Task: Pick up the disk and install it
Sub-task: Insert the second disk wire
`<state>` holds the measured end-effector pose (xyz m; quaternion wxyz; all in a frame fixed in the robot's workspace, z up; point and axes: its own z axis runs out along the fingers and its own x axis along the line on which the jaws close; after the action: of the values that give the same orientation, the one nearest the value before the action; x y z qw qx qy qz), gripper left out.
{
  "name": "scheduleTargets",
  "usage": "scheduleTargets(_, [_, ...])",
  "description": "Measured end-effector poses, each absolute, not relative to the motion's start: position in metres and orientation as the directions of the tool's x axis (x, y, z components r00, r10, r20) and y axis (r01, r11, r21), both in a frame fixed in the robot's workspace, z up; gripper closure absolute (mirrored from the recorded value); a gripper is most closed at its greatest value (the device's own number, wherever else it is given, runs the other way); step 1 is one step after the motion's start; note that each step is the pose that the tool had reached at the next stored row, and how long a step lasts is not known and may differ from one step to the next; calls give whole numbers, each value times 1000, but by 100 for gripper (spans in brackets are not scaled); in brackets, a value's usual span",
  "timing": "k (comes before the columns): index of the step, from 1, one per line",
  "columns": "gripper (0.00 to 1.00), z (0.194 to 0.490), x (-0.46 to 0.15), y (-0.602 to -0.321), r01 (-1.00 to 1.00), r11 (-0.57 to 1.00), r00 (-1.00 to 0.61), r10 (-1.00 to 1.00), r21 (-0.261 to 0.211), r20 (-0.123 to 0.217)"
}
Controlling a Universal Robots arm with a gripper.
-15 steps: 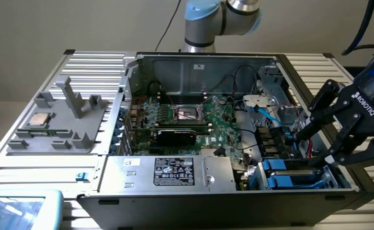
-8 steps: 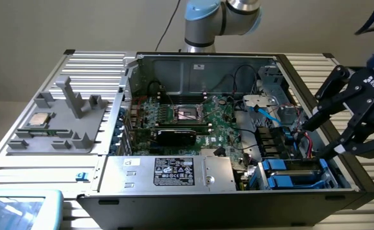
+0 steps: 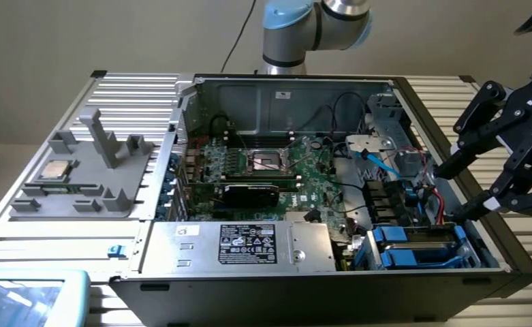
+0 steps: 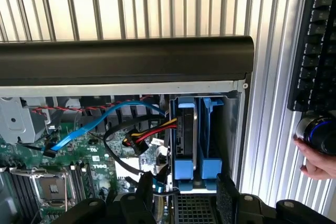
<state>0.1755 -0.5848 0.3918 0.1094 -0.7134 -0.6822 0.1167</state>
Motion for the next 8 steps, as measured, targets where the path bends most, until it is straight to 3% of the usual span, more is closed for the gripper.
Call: scheduleTargets(8, [40,392,176,-585,948,-45,42,999,-315,-17])
